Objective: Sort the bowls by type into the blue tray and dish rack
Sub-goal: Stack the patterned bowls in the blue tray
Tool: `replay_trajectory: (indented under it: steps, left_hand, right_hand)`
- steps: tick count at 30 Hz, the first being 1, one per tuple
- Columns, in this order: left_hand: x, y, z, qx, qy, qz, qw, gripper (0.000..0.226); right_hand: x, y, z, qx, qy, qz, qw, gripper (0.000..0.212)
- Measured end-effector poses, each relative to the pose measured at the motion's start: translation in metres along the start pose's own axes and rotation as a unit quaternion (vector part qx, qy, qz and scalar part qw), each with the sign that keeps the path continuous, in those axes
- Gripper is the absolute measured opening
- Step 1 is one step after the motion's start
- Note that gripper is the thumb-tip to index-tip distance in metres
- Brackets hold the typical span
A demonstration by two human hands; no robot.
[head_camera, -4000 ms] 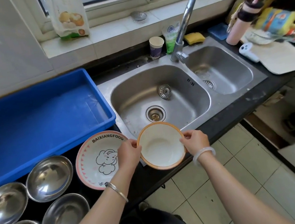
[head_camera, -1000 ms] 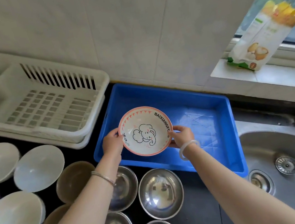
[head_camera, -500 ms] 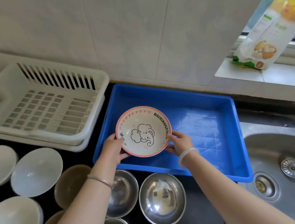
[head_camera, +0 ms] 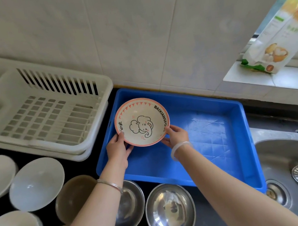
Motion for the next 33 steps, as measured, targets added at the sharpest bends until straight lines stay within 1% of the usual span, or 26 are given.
replay_trajectory:
  steps: [6,11,13,18,22,24,26,27,30,33]
  left_hand:
    - [-0.007,-0.003,0.001,-0.016,0.011,-0.001,1.0,0.032]
    - [-0.009,-0.005,0.005,-0.023,0.014,0.002,1.0,0.03]
    - [-0.009,-0.006,0.006,-0.032,0.011,0.007,0.999,0.028]
    - [-0.011,0.002,0.006,-0.061,0.0,0.025,0.998,0.031]
    - [-0.011,0.019,0.004,-0.074,0.0,0.047,0.996,0.027]
    - [-0.011,0.03,0.002,-0.07,-0.002,0.051,0.996,0.031]
    - [-0.012,0.046,-0.003,-0.066,-0.006,0.049,0.997,0.037]
    - [-0.013,0.055,-0.006,-0.066,-0.01,0.045,0.997,0.037]
    - [-0.03,0.09,-0.02,-0.068,-0.016,-0.004,0.998,0.023]
    - [-0.057,0.132,-0.047,-0.052,-0.046,-0.057,0.996,0.033]
  right_hand:
    - [-0.003,-0.004,-0.004,0.003,-0.015,-0.007,1.0,0.032]
    - [-0.006,-0.002,-0.006,-0.013,-0.045,-0.027,0.999,0.024]
    - [-0.006,-0.002,-0.006,-0.019,-0.05,-0.038,0.998,0.028]
    - [-0.004,0.001,-0.006,-0.014,-0.001,-0.073,0.997,0.017]
    - [-0.004,0.008,-0.007,-0.006,0.053,-0.095,0.994,0.031]
    - [0.001,0.014,-0.009,0.001,0.086,-0.099,0.991,0.036]
    - [0.011,0.023,-0.016,0.018,0.109,-0.101,0.989,0.037]
    - [0.018,0.029,-0.02,0.028,0.114,-0.1,0.988,0.036]
    - [0.054,0.057,-0.036,0.068,0.131,-0.095,0.984,0.03]
    - [0.11,0.09,-0.046,0.105,0.158,-0.084,0.978,0.022]
Point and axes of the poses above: each hand's wrist, its own y-axis away from the middle knuckle, its own x-axis out of the back of the hand, z = x × y, the point moved 7 cm from there along -y, towards the middle knuckle, and after that the axes turned 9 degrees about -y, right-handed, at the moved point
